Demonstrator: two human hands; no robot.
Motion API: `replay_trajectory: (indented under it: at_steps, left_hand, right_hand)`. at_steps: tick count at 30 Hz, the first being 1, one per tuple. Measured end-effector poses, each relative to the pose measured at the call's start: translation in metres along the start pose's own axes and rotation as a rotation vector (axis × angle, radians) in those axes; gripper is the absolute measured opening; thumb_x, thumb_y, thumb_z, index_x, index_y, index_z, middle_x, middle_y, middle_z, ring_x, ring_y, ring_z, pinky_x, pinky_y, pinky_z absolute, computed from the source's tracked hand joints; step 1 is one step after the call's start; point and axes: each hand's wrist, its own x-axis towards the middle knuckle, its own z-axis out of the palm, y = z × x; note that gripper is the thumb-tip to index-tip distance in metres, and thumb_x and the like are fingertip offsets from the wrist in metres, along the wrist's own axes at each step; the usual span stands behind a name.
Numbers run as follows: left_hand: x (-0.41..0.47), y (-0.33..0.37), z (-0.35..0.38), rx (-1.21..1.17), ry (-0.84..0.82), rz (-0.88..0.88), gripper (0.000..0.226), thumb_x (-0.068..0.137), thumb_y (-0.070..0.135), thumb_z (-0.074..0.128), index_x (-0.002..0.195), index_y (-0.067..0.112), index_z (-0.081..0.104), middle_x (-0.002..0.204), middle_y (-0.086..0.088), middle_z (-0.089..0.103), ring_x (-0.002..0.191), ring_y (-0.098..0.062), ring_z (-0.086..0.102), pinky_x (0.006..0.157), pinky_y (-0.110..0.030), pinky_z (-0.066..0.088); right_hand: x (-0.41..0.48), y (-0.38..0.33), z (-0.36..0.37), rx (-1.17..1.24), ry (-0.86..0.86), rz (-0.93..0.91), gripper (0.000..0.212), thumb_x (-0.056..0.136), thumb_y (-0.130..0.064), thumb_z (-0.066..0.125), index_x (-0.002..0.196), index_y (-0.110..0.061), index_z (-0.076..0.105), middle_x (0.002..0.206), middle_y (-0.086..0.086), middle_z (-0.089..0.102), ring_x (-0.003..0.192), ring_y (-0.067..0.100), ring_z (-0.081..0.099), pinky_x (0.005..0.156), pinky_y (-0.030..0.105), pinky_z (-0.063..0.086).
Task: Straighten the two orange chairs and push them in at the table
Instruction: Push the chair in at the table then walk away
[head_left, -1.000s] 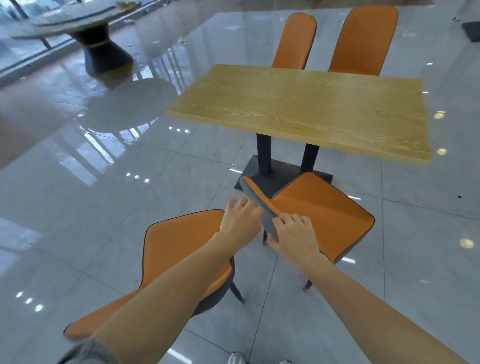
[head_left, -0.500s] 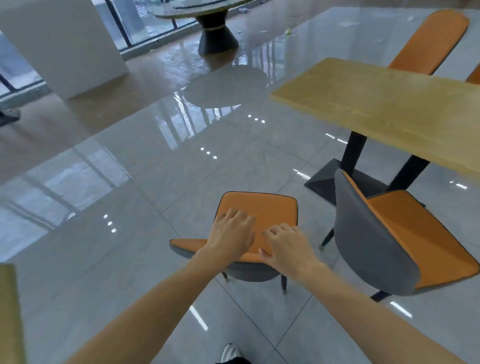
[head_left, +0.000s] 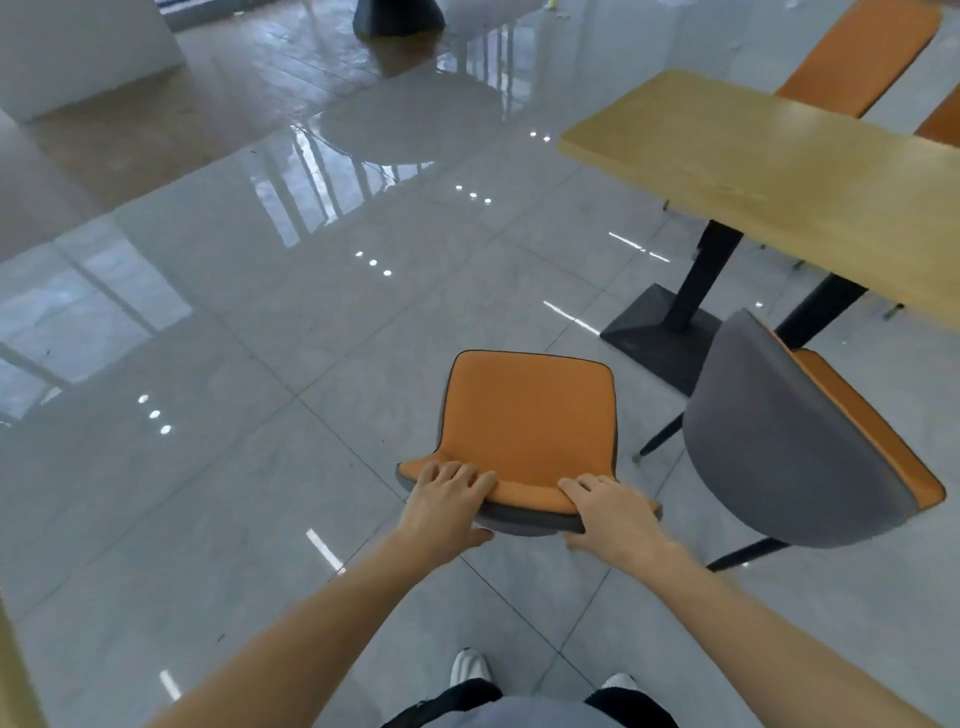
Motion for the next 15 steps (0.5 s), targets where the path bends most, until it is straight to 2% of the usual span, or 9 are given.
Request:
replay_trajectory:
  at_steps: [2, 4, 5, 7, 10, 13, 15]
  left_hand:
    - [0.010, -0.005, 0.001, 0.007, 0.002, -0.003, 0.040, 0.062, 0.040, 0.079, 0.093, 0.023, 0.062, 0.090, 0.003, 0.070, 0.084, -0.020, 0.065, 0.071, -0.032, 0.049]
    - [0.018, -0.010, 0.001, 0.031, 0.020, 0.026, 0.032, 0.049, 0.028, 0.084, 0.067, 0.024, 0.057, 0.060, 0.008, 0.063, 0.054, -0.014, 0.060, 0.046, -0.024, 0.037]
    - [0.020, -0.012, 0.002, 0.027, 0.044, 0.059, 0.032, 0.046, 0.021, 0.083, 0.061, 0.023, 0.054, 0.053, 0.009, 0.059, 0.047, -0.014, 0.056, 0.041, -0.022, 0.032]
    - [0.026, -0.015, 0.004, 0.013, 0.092, 0.118, 0.032, 0.045, 0.010, 0.078, 0.058, 0.021, 0.051, 0.049, 0.008, 0.056, 0.042, -0.014, 0.052, 0.037, -0.021, 0.030]
    - [0.036, -0.024, 0.004, -0.005, 0.130, 0.158, 0.029, 0.046, 0.007, 0.076, 0.058, 0.020, 0.052, 0.050, 0.007, 0.056, 0.043, -0.014, 0.052, 0.036, -0.020, 0.031]
    - [0.053, -0.035, 0.000, 0.001, 0.132, 0.155, 0.030, 0.049, 0.008, 0.079, 0.059, 0.020, 0.054, 0.050, 0.008, 0.056, 0.044, -0.013, 0.053, 0.036, -0.020, 0.034]
    - [0.066, -0.041, -0.002, 0.002, 0.146, 0.152, 0.032, 0.047, 0.008, 0.080, 0.058, 0.020, 0.053, 0.049, 0.007, 0.055, 0.042, -0.013, 0.051, 0.038, -0.019, 0.030]
  right_hand:
    - [0.001, 0.001, 0.004, 0.017, 0.101, 0.003, 0.054, 0.071, -0.035, 0.074, 0.118, -0.014, 0.058, 0.105, 0.003, 0.068, 0.091, 0.024, 0.064, 0.071, 0.036, 0.054]
    - [0.000, 0.002, 0.012, 0.035, 0.248, 0.001, 0.035, 0.058, -0.027, 0.081, 0.086, -0.011, 0.069, 0.073, 0.002, 0.071, 0.061, 0.021, 0.066, 0.047, 0.029, 0.051]
    - [0.001, 0.003, 0.016, 0.034, 0.318, -0.002, 0.026, 0.055, -0.025, 0.081, 0.074, -0.012, 0.068, 0.063, 0.001, 0.069, 0.051, 0.018, 0.063, 0.040, 0.026, 0.048]
    - [0.005, 0.006, 0.022, 0.050, 0.411, -0.015, 0.017, 0.058, -0.023, 0.077, 0.065, -0.013, 0.065, 0.056, -0.001, 0.066, 0.045, 0.015, 0.059, 0.036, 0.025, 0.046]
    - [0.015, 0.011, 0.022, 0.066, 0.469, -0.025, 0.024, 0.053, -0.021, 0.083, 0.061, -0.013, 0.063, 0.053, -0.001, 0.065, 0.044, 0.014, 0.058, 0.036, 0.022, 0.044]
    - [0.029, 0.011, 0.015, 0.076, 0.484, -0.004, 0.027, 0.046, -0.015, 0.084, 0.055, -0.013, 0.058, 0.046, -0.003, 0.058, 0.037, 0.013, 0.051, 0.034, 0.018, 0.033]
    - [0.041, 0.017, 0.014, 0.066, 0.497, 0.015, 0.029, 0.043, -0.013, 0.083, 0.053, -0.013, 0.056, 0.043, -0.003, 0.054, 0.035, 0.013, 0.047, 0.035, 0.018, 0.028]
